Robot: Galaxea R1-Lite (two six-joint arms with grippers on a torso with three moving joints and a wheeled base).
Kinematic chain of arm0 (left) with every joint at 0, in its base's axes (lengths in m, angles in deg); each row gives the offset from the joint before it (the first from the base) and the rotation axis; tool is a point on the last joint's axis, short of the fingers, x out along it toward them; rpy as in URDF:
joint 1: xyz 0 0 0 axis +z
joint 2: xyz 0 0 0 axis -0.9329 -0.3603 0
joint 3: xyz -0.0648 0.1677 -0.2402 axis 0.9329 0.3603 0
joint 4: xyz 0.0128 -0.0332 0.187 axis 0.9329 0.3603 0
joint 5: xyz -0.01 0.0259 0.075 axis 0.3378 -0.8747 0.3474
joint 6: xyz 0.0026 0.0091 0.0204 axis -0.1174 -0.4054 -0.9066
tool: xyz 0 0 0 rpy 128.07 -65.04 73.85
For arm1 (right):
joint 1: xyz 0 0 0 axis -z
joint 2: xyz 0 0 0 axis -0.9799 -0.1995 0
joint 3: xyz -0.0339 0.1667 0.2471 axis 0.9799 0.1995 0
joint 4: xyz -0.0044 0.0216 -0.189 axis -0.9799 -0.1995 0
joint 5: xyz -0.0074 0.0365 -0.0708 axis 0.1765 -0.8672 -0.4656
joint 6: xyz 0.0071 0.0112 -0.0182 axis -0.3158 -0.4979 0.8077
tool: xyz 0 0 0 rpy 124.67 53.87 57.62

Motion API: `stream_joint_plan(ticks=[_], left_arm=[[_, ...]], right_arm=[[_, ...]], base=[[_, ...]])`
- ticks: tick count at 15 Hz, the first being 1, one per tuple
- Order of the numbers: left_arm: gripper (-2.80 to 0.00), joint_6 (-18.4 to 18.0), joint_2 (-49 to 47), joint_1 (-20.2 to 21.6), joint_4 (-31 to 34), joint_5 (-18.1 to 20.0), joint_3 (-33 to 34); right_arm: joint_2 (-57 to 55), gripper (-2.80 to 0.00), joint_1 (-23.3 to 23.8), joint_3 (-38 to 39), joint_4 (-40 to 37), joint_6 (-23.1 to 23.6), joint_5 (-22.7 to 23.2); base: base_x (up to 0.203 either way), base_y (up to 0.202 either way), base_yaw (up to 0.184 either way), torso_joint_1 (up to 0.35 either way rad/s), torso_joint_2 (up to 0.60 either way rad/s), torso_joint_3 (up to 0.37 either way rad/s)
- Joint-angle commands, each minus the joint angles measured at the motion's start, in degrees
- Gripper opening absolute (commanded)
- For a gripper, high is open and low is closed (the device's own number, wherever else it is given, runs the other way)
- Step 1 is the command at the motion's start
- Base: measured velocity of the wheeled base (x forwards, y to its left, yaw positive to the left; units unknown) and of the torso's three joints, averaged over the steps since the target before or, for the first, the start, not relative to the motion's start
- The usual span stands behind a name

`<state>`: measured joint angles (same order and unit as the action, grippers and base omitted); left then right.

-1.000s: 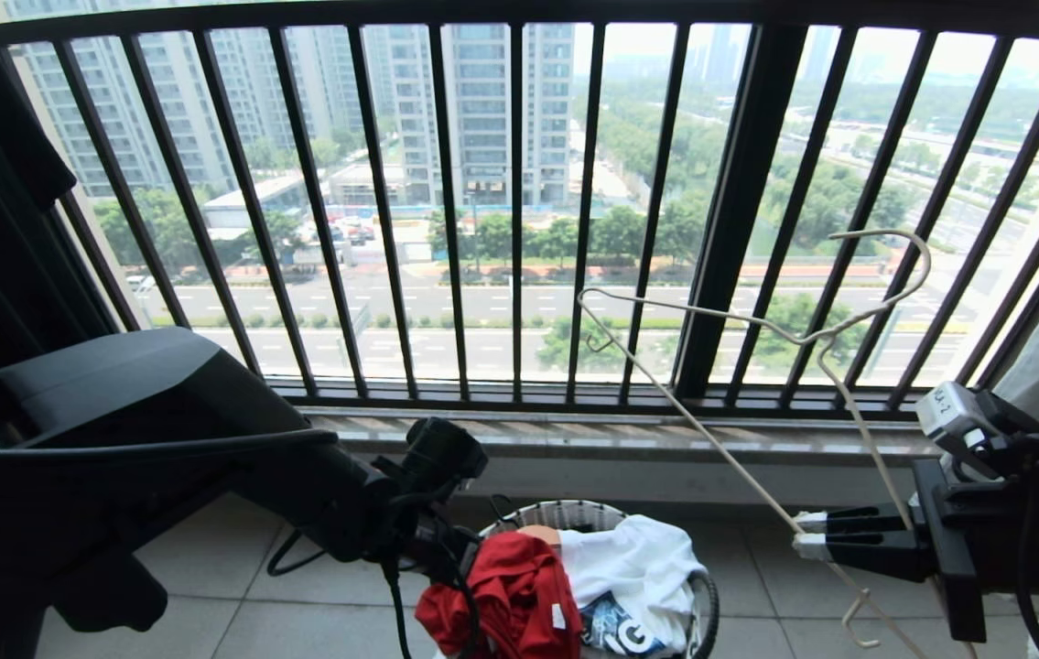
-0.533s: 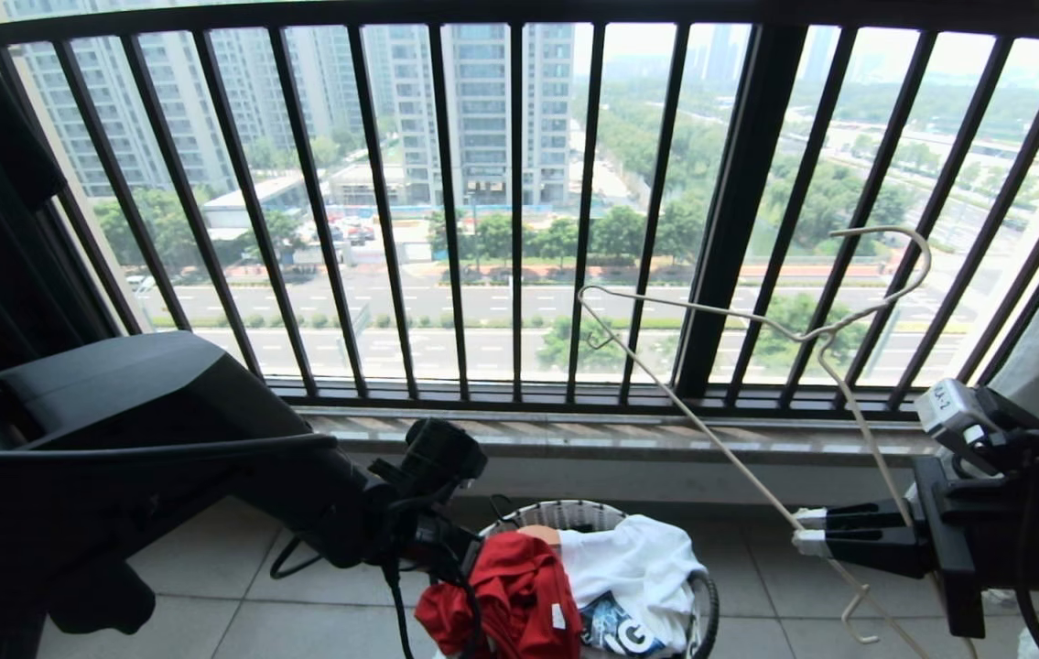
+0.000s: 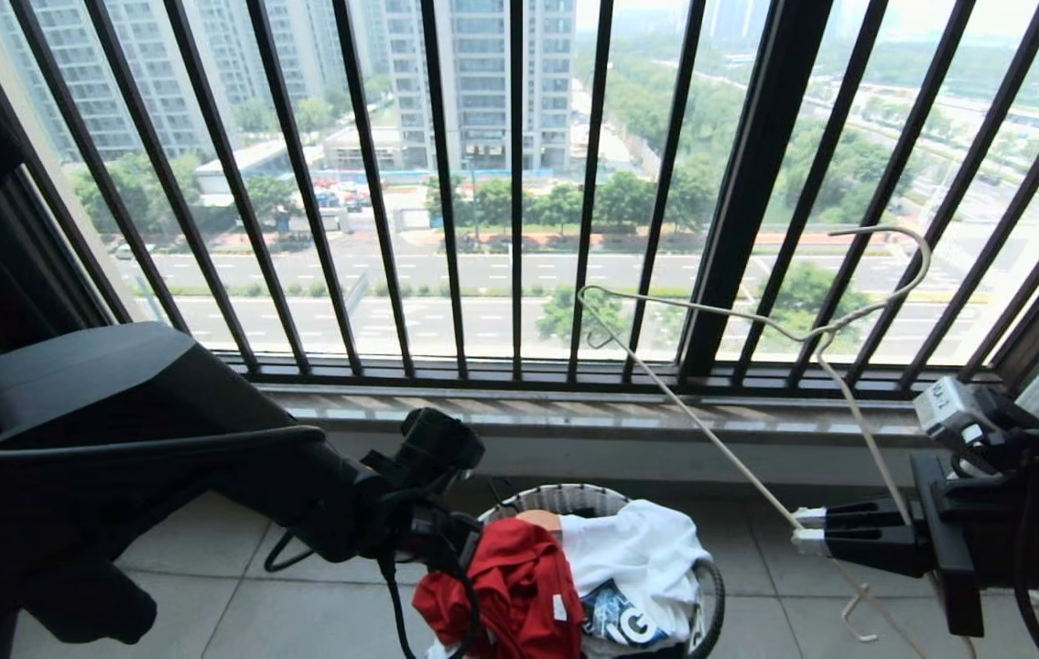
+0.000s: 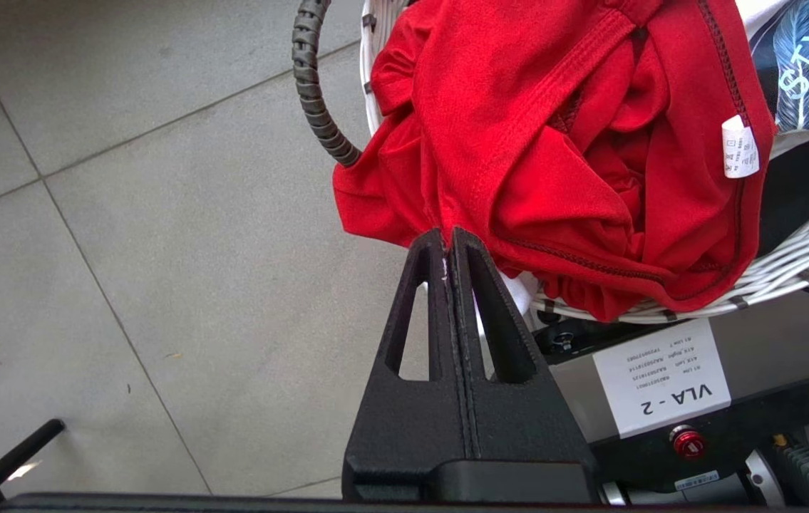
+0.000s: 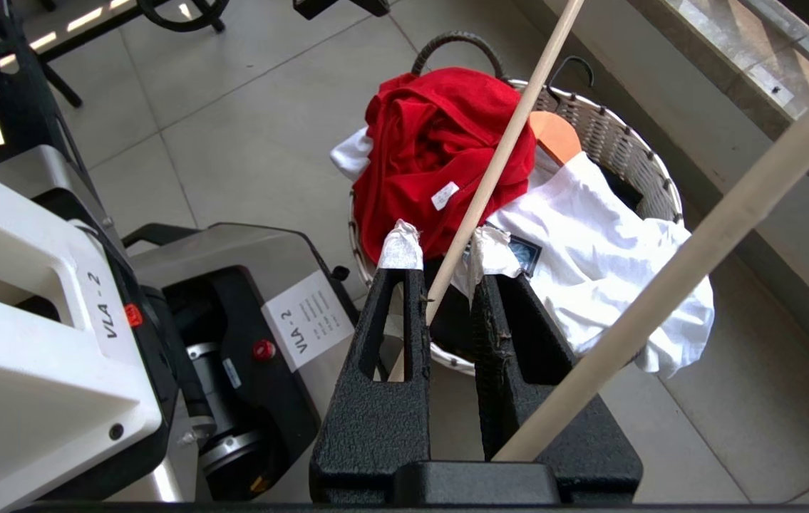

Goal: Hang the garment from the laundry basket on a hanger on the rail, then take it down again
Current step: Pick up clothes from the basket

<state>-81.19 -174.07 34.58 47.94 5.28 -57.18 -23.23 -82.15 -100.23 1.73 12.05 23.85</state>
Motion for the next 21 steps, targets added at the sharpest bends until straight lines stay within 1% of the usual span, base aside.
stream_joint_plan(ticks=[1, 13, 21], left_arm=[[-2.8, 0.02, 2.01, 0.03, 0.04, -0.05, 0.01], [-2.8, -0.33, 4.54, -0.32, -0.16, -0.14, 0.28], [-2.8, -0.15, 10.16, -0.41, -0.13, -0.14, 0.82]], right_arm=[[0.11, -2.8, -0.03, -0.03, 0.03, 0.17, 0.27], [0.61, -2.8, 0.32, -0.11, 0.12, 0.26, 0.27], [0.73, -2.8, 0.91, -0.47, 0.12, 0.26, 0.27]], base=[[0.0, 0.0, 0.0, 0.004, 0.01, -0.185], [0.0, 0.0, 0.0, 0.003, 0.0, -0.2], [0.0, 0.0, 0.0, 0.003, 0.0, -0.199]])
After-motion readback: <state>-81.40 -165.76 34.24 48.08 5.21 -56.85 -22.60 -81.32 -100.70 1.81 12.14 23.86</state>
